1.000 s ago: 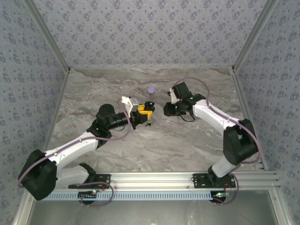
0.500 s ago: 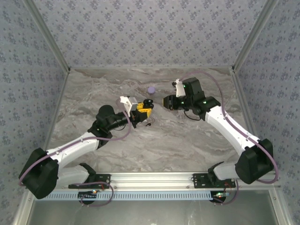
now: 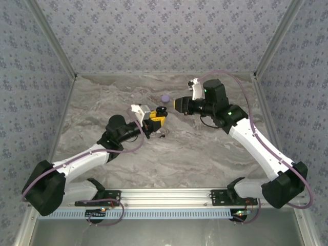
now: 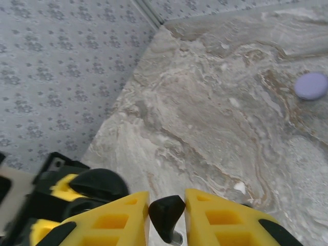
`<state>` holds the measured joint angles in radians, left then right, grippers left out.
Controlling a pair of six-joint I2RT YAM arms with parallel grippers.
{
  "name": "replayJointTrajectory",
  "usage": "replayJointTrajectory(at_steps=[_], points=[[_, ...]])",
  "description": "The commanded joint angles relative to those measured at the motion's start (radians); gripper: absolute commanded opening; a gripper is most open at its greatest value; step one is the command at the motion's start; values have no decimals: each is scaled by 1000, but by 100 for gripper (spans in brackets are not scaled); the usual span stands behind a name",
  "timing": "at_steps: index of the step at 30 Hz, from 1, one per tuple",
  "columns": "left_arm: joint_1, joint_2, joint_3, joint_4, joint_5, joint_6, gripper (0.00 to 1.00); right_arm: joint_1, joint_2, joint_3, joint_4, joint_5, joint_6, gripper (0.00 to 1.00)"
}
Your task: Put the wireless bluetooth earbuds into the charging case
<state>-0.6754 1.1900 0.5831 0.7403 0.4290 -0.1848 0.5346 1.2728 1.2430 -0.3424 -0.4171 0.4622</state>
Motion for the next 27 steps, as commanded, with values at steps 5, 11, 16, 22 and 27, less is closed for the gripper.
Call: replayJointTrajectory(at_steps=[5, 11, 16, 22, 27], points=[[-12, 7, 13, 46, -12, 13, 21, 49, -15, 47, 67, 5, 42, 24], [-15, 10, 17, 53, -17, 13, 21, 75, -6, 39, 107, 26, 75, 24], [-17, 14, 24, 54, -27, 12, 21, 93, 3, 44, 113, 32, 81, 24], [-20, 16, 27, 64, -47, 8, 21, 105, 16, 44, 113, 52, 84, 25], [-20, 16, 32, 67, -53, 8, 21, 113, 28, 44, 116, 58, 89, 25]])
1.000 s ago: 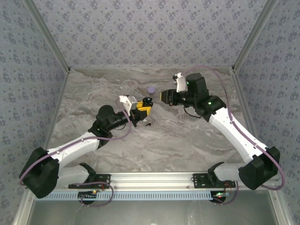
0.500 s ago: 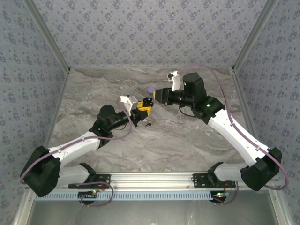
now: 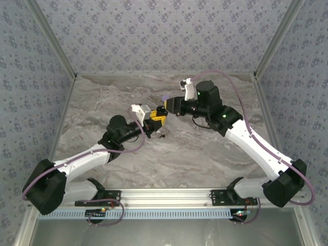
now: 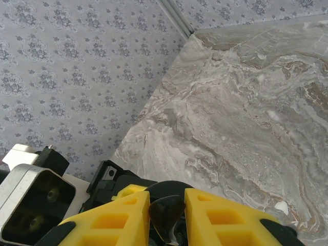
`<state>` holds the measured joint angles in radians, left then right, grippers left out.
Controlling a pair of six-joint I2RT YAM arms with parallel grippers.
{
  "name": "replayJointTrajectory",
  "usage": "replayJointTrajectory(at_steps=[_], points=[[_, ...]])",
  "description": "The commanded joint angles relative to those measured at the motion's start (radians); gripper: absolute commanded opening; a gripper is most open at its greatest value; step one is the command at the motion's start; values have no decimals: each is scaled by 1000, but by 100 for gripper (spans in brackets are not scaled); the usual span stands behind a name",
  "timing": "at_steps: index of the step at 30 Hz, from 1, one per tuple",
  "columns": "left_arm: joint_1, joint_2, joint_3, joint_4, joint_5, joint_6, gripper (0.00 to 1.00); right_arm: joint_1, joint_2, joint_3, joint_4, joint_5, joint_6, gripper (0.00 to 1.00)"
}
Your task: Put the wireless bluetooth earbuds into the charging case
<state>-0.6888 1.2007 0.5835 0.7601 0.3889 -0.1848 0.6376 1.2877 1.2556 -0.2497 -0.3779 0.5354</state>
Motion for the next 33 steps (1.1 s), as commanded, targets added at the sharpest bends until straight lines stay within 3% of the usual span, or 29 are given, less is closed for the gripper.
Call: replayJointTrajectory(at_steps=[1, 33], points=[[-7, 6, 33, 47, -14, 8, 21, 11, 14, 32, 25, 19, 17, 25], [-8, 13, 35, 67, -62, -16, 21, 40, 63, 13, 33, 47, 24, 25]])
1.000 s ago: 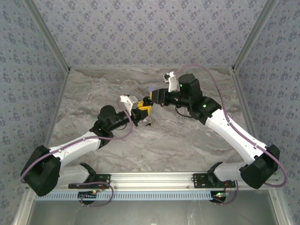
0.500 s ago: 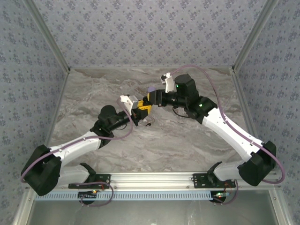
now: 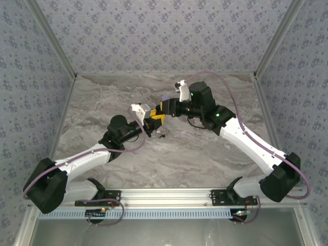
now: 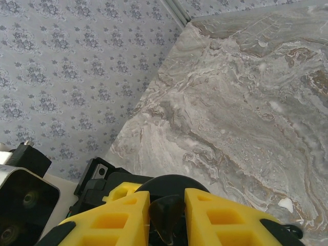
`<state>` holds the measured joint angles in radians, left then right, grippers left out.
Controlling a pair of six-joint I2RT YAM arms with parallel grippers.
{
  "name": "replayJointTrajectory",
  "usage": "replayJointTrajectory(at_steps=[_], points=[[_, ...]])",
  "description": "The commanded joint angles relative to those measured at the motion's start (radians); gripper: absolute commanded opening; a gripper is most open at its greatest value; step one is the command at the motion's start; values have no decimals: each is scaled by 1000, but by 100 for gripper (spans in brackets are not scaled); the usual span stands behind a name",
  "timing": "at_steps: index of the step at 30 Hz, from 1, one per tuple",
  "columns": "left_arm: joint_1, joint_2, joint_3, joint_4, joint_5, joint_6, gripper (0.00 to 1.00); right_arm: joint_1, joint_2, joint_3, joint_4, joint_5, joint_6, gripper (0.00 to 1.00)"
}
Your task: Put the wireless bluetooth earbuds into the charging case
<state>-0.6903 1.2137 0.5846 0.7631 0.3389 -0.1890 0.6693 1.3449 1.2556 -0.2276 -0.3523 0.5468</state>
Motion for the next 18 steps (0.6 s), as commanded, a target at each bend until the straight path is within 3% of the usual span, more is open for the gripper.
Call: replayJointTrajectory(at_steps=[1, 18], points=[[-7, 0, 34, 65, -13, -12, 21, 10, 6, 12, 10, 24, 13, 25], [-7, -4, 28, 80, -38, -23, 21, 25, -12, -30, 54, 80, 50, 23]])
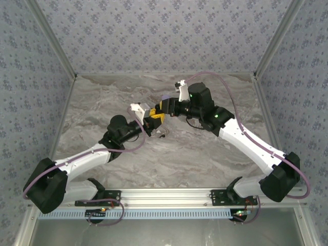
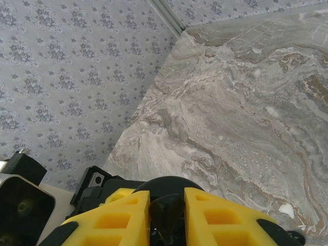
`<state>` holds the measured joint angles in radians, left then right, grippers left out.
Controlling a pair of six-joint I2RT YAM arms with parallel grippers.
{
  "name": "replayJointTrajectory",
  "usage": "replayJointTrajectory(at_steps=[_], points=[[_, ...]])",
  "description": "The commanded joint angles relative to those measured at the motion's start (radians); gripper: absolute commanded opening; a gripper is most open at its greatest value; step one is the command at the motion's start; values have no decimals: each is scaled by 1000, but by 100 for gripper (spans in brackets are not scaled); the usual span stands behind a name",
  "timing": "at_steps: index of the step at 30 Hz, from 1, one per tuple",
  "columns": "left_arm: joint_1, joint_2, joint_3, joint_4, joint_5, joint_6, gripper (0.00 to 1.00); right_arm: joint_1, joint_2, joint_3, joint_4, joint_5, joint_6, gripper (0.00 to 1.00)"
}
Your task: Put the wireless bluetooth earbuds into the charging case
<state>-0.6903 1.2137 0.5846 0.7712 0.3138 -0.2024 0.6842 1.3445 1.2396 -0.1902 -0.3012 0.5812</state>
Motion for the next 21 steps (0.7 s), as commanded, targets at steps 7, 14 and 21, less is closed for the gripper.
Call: replayJointTrajectory(at_steps=[7, 14, 21], points=[[-6, -6, 28, 73, -12, -11, 21, 18, -10, -25, 6, 37, 11, 23], [-7, -11, 32, 65, -5, -8, 22, 25, -11, -26, -14, 45, 7, 26], [-7, -14, 34, 62, -2, -8, 21, 29, -13, -20, -37, 63, 3, 28]])
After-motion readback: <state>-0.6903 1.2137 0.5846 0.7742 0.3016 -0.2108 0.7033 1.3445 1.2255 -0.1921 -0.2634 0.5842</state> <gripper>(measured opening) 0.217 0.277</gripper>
